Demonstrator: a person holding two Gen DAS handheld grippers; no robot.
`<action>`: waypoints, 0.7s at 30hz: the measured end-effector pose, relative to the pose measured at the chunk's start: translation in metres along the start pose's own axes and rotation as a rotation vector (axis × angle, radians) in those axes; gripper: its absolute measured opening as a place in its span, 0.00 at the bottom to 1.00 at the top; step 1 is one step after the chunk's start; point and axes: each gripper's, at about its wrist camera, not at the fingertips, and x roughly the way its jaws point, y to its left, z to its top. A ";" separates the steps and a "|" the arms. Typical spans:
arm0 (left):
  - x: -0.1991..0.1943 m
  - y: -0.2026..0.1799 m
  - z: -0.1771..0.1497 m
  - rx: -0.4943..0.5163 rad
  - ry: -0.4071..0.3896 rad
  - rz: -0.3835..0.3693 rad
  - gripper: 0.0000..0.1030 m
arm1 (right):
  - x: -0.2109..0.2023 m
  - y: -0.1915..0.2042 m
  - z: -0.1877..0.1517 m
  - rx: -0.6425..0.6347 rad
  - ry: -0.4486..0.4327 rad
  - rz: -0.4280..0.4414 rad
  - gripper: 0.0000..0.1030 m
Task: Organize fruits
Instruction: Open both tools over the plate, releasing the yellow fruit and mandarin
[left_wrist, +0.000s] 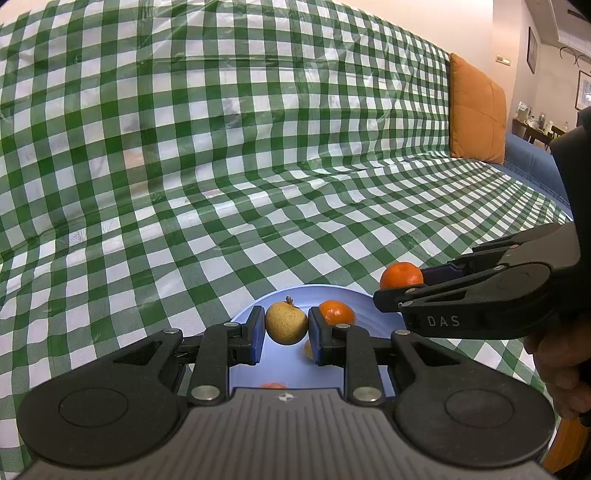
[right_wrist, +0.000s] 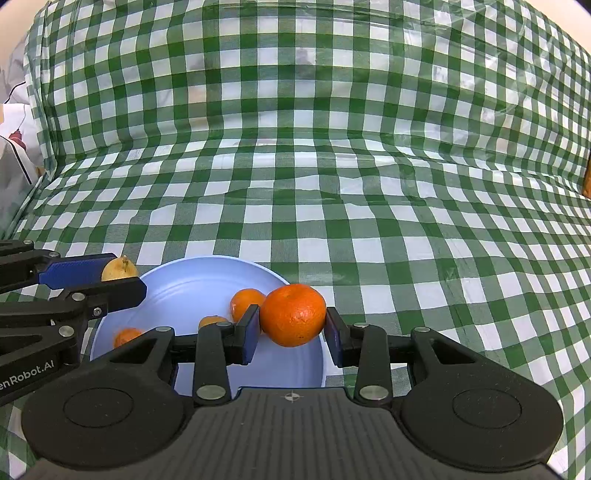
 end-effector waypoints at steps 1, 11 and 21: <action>0.000 0.000 0.000 0.000 0.000 -0.001 0.27 | 0.000 0.000 0.000 0.001 -0.001 0.001 0.38; -0.002 -0.001 0.002 -0.003 -0.009 0.004 0.35 | 0.000 -0.001 0.000 0.006 -0.018 -0.004 0.48; -0.004 0.002 0.003 -0.009 -0.011 0.012 0.35 | 0.003 0.003 0.008 0.004 -0.019 -0.007 0.48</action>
